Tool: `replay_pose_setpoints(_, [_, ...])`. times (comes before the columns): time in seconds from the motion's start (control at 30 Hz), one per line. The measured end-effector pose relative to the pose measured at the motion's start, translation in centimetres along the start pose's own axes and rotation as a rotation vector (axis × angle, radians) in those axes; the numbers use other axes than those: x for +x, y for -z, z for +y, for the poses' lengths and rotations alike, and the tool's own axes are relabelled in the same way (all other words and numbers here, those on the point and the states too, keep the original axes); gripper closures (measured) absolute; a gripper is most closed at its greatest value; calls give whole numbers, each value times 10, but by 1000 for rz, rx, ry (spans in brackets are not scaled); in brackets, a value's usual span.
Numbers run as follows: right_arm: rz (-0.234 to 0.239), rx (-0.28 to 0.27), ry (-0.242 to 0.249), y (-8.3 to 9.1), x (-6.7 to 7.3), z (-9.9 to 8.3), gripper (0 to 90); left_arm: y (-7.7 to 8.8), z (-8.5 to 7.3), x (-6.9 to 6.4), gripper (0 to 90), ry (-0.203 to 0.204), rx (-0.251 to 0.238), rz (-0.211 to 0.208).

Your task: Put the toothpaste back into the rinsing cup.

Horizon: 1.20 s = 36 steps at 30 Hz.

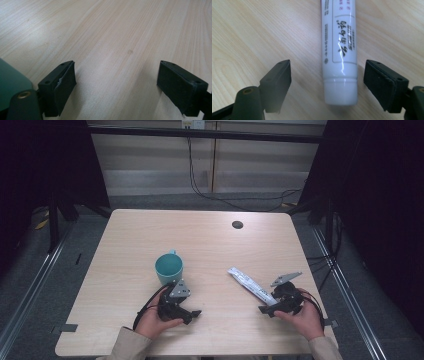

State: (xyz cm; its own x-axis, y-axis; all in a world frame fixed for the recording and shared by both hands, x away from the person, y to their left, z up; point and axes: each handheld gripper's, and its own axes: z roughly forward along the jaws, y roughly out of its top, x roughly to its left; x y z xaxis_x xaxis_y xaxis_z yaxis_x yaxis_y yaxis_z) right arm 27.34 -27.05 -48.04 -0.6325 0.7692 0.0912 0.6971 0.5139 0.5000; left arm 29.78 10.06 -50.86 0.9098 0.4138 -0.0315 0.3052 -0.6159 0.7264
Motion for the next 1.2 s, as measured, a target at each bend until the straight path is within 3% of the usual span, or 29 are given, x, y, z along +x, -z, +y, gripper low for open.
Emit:
replay_pose_setpoints(0.03, [0, 0, 0, 0, 0, 0, 237, 0, 0, 0, 149, 0, 0, 0])
replay_pose_setpoints(0.2, [0, 101, 29, 0, 2, 23, 271, 0, 0, 0, 150, 1, 1, 0])
replay_pose_setpoints(0.33, [-13, 167, 24, -1, 2, 34, 297, 1, 0, 0, 150, 0, 2, 1])
replay_pose_setpoints(0.47, [-24, 206, 48, -4, 0, 41, 314, 1, -1, 0, 150, -2, 0, 2])
replay_pose_setpoints(0.7, [-5, 273, 47, -11, 0, 49, 366, 1, -1, -1, 150, 3, -6, 2])
replay_pose_setpoints(0.73, [-10, 296, 47, -13, -1, 52, 418, 1, -1, 0, 150, 3, -6, 2])
replay_pose_setpoints(0.93, [1, 332, 33, -18, -5, 56, 461, 1, -1, 0, 150, -1, 0, 2])
replay_pose_setpoints(1.1, [-14, 360, 52, -21, -7, 60, 495, 1, -1, 0, 150, 1, 0, 2])
replay_pose_setpoints(1.2, [-17, 355, 28, -22, -9, 63, 525, 1, -1, 0, 150, 4, -2, 2])
